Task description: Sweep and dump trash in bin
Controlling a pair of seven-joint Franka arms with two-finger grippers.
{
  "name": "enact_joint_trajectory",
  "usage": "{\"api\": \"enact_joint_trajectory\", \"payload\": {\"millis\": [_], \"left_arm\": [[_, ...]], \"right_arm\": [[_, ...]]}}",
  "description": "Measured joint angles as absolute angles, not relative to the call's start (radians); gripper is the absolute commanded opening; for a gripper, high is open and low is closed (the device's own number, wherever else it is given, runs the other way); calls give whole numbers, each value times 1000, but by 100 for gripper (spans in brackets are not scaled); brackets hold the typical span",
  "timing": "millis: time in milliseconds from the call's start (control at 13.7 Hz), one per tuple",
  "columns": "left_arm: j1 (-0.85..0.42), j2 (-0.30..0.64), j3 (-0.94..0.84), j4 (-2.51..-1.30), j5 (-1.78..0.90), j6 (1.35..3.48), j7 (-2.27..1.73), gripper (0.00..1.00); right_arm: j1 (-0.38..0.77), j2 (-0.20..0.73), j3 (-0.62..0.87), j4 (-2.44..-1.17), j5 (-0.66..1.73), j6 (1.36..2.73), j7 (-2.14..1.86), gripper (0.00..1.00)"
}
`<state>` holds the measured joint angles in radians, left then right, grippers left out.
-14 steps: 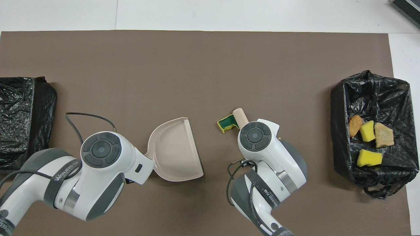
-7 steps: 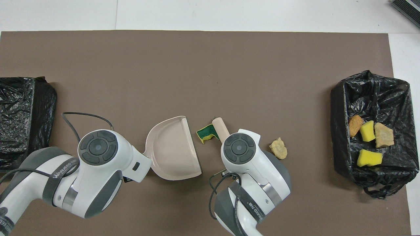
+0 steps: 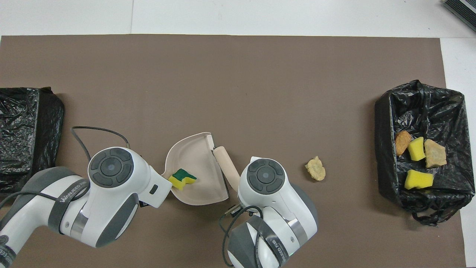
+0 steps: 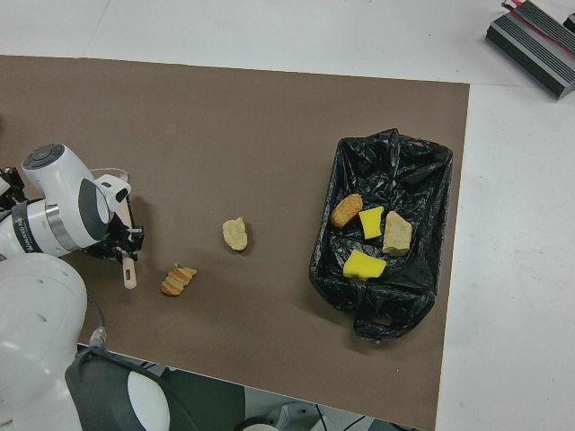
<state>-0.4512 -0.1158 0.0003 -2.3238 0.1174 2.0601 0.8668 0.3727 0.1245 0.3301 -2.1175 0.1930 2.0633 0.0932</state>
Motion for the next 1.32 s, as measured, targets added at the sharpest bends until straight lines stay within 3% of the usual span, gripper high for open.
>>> {"api": "enact_joint_trajectory", "payload": {"millis": [220,439,659,1025,1318], "left_arm": [[-450,-116,1,-2324,118,2062,876,0],[-441,-115,1,-2324,118,2072,888,0],[-437,-114,0,-2325,118,2074,899,0],[-437,-125,-4,-2325,118,2031,901,0],[-443,-152,-25,-2348,118,2015,902,0]], "right_arm": [[358,61,332,-2106,220,1972,90,0],[261,-26,320,-2088,206,1778,87,0],[170,-64,314,-2081,97,1673,82,0],[8,-60,311,-2119,-13,1631,138,0],[-9,-57,316,-2223,-14,1718,376,0]]}}
